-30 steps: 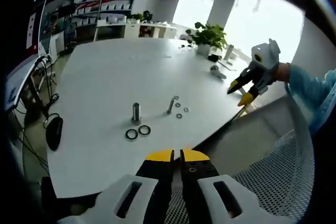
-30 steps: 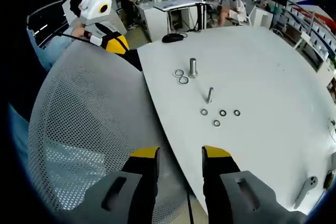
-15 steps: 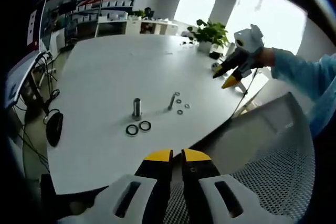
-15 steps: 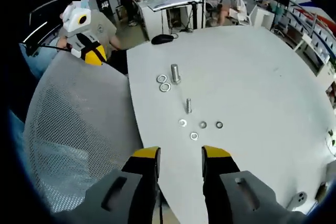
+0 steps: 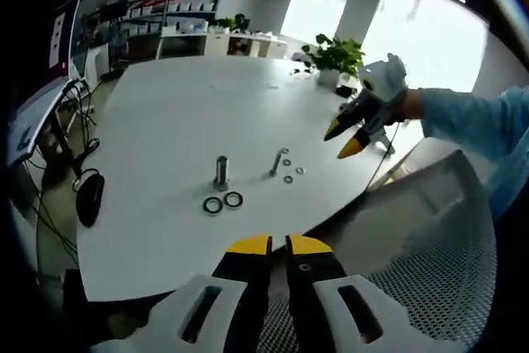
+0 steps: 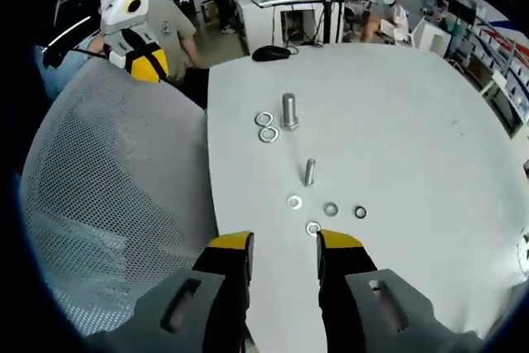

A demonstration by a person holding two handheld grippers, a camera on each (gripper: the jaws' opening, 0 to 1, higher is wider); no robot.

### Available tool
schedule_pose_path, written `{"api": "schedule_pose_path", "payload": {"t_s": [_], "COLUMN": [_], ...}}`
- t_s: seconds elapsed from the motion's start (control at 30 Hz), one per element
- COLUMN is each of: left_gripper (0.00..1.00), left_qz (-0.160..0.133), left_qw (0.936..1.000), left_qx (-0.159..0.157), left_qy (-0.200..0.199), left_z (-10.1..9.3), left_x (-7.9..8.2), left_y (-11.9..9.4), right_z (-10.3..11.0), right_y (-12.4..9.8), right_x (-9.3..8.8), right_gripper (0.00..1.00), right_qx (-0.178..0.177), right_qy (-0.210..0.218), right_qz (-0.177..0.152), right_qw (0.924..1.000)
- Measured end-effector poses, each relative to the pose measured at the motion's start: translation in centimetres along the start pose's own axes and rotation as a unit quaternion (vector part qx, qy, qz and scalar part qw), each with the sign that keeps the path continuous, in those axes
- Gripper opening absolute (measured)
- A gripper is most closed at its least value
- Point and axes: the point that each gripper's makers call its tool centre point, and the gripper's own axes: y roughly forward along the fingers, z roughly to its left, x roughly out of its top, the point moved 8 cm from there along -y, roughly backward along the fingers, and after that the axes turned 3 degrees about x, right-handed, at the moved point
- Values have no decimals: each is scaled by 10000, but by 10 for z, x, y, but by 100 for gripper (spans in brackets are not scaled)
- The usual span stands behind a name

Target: Place the washer onto the threaded stud by aligning its center hole with the stud, sliding it down to the base, and recovering from edge contact or off-axis alignment until the washer reaches the visible bottom stop.

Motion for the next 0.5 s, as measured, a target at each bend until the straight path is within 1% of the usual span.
{"api": "schedule_pose_path", "payload": {"t_s": [0.07,0.17,0.23,0.27,0.47,0.5], "left_gripper": [4,4,4,4,5,5], "left_qz": [-92,-60,-44,-53,-65,-62], "left_qw": [10000,10000,10000,10000,10000,10000], "left_qx": [-17,-8,-14,-18,21,36], "left_qy": [-11,-29,-38,-34,-54,-53], "left_z": [-1,-1,-1,-1,-1,-1], "left_x": [2,1,1,1,1,1], "left_y": [1,1,1,1,0,0], "right_z": [-1,0,-1,-2,-5,-3], "right_y": [4,9,13,16,24,26], "right_x": [-1,-2,-3,-4,-3,-3], "right_gripper": [31,30,30,31,31,32], "right_qx": [0,60,97,114,199,326], "right_qy": [-16,-106,-274,-278,-165,-142], "right_qz": [65,213,382,442,521,489], "right_qw": [10000,9997,9988,9986,9983,9982]}}
